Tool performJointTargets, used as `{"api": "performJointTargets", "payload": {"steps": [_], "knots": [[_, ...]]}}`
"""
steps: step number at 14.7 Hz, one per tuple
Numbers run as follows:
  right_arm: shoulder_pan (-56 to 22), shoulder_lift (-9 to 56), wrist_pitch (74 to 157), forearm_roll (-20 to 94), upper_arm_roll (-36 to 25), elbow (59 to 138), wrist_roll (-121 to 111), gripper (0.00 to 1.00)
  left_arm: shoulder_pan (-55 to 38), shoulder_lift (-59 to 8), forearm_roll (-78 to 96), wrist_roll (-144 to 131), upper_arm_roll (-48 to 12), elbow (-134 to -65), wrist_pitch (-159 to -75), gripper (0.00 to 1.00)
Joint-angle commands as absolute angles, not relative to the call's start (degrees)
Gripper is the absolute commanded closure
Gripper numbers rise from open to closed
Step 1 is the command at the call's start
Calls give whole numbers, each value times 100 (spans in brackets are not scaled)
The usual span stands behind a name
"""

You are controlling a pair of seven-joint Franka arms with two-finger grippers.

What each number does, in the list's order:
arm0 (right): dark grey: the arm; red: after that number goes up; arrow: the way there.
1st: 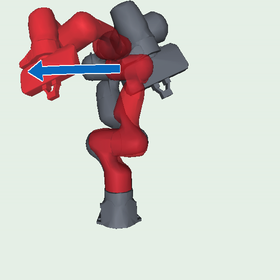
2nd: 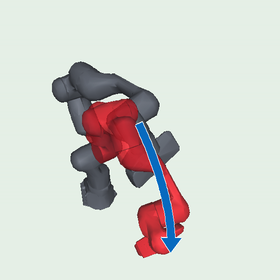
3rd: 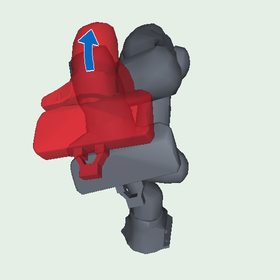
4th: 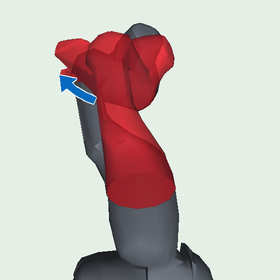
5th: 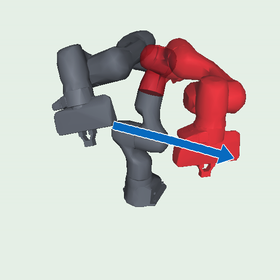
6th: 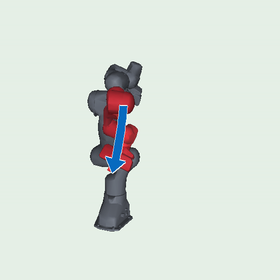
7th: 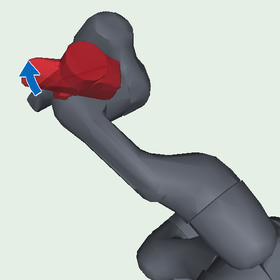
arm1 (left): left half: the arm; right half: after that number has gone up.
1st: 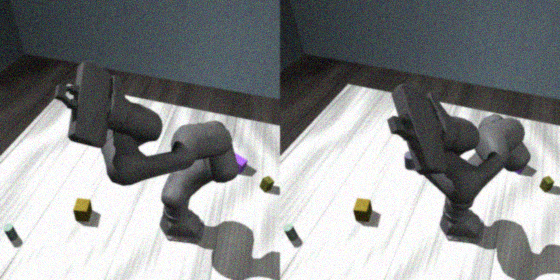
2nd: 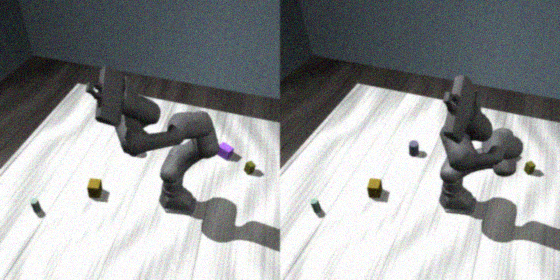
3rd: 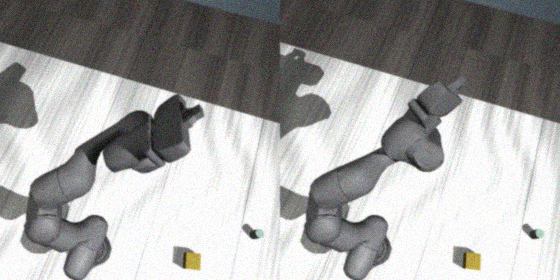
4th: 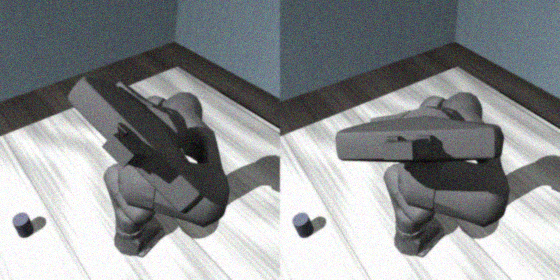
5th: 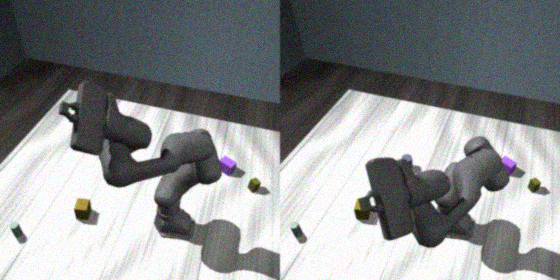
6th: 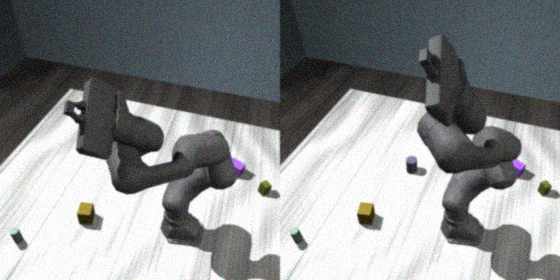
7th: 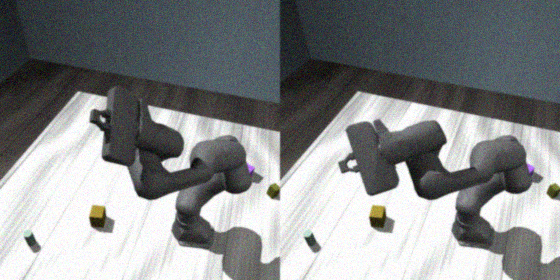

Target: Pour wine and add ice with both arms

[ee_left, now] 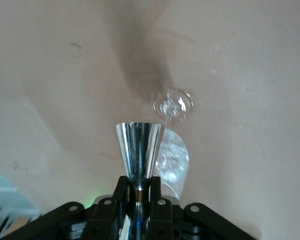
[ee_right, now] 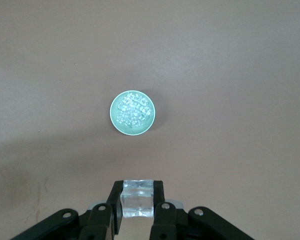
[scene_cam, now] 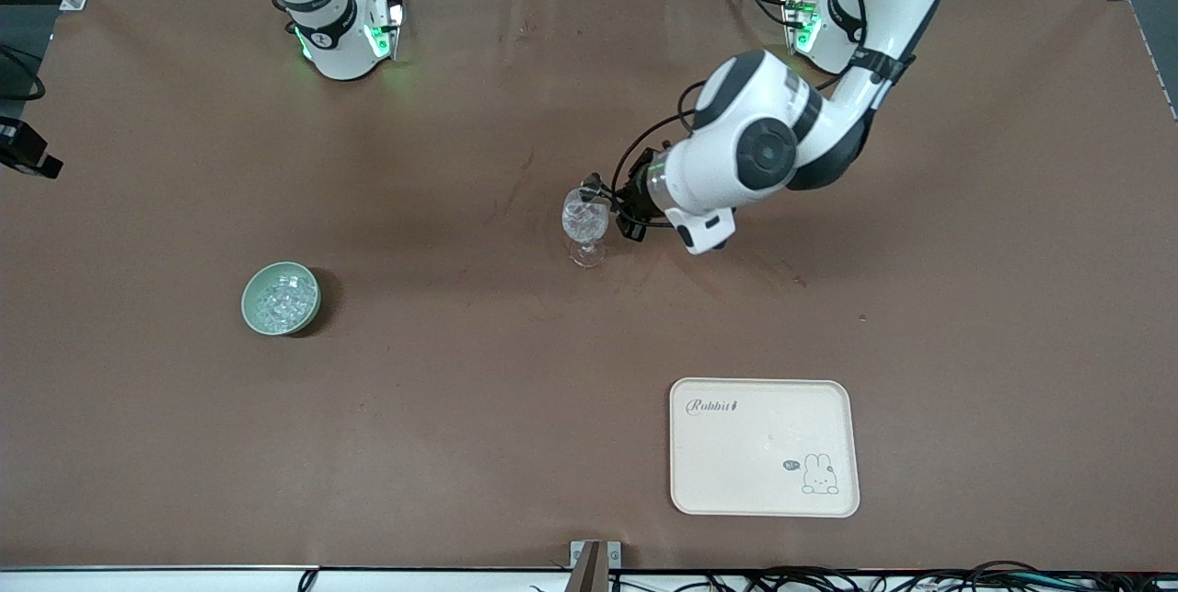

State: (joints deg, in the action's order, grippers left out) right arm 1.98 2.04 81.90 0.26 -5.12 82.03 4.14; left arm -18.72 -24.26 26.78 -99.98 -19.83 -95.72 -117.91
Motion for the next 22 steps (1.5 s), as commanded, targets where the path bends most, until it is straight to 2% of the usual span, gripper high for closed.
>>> {"api": "performJointTargets", "payload": {"steps": [1, 4, 11, 14, 17, 20, 22], "knots": [[-60, 193, 7990, 53, -501, 8147, 640, 99, -1443, -2531, 3329, -9301, -2013, -9448, -11716, 100], [-614, 193, 7726, 105, -457, 8139, 957, 100, -732, -2750, 4102, -8685, -2021, -9256, -11672, 100], [-1931, 246, 7848, 579, -387, 8139, 2897, 100, 473, -4304, 5467, -7912, -1978, -7886, -11689, 99], [-2521, 500, 8243, 659, -133, 8191, 3908, 100, 887, -5157, 5991, -7297, -1978, -7410, -11760, 99], [-2987, 948, 8726, 624, 122, 8191, 4638, 100, 1159, -5528, 6687, -6646, -1916, -7392, -12056, 99], [-3365, 1405, 9209, 615, 158, 8174, 5219, 100, 1204, -5835, 6776, -6269, -1907, -7365, -12558, 99], [-3637, 1747, 9639, 624, 167, 8174, 5632, 100, 1274, -6081, 7073, -6065, -1907, -7217, -12586, 99]]}}
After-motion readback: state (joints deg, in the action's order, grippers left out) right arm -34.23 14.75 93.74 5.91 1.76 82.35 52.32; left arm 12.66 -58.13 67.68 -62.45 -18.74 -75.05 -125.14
